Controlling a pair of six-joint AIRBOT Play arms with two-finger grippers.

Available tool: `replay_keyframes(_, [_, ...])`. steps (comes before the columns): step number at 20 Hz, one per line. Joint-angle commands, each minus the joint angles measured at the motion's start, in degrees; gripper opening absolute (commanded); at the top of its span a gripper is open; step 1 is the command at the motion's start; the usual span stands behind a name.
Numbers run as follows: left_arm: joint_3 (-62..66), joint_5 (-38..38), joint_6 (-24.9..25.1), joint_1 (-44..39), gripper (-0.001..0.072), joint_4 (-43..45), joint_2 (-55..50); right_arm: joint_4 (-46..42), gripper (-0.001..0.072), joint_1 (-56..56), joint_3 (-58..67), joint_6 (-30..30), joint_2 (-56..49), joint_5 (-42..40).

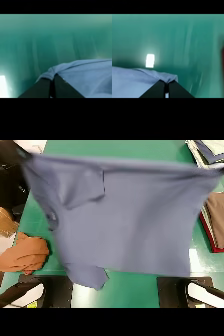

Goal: Fold the shirts.

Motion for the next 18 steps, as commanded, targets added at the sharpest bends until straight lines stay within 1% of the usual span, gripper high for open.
replay_keyframes(1, [-5.51,2.43,2.36,0.02,0.0025,-0.37,-13.33,-2.95,0.0014,4.07,-3.54,0.5,-12.83,-2.32])
replay_keyframes(3, [-5.51,9.29,4.7,0.04,0.0025,-0.92,-19.56,-2.84,0.0013,4.5,0.31,0.5,-19.82,-5.09])
replay_keyframes(4, [-5.51,13.25,5.01,0.04,0.0025,-1.22,-21.4,-2.36,0.0014,4.5,3.23,0.46,-22.95,-6.54])
replay_keyframes(7, [-5.44,24.7,5.22,0.04,0.0025,-1.11,-23.28,-2.38,0.0013,4.5,11.67,0.48,-29.18,-9.38])
replay_keyframes(9, [-4.39,28.11,5.22,0.04,0.0026,-1.05,-23.19,-2.4,0.0014,4.52,16.26,0.46,-31.3,-9.03])
replay_keyframes(11, [-2.69,25.49,5.22,0.04,0.0026,-1.07,-23.19,-2.43,0.0014,4.5,17.94,0.44,-31.52,-8.37])
replay_keyframes(13, [-2.05,19.65,5.38,0.04,0.0025,-0.72,-23.15,-2.56,0.0013,4.52,15.34,-0.48,-30.38,-6.43])
replay_keyframes(15, [-2.91,13.44,4.57,0.02,0.0024,0.72,-23.15,-3.43,0.0013,4.98,9.05,-0.68,-28.13,-6.08])
replay_keyframes(18, [-8.35,9.51,4.76,-0.02,0.0024,0.96,-23.15,-4.96,0.0013,5.62,-3.45,-0.66,-23.39,-11.52])
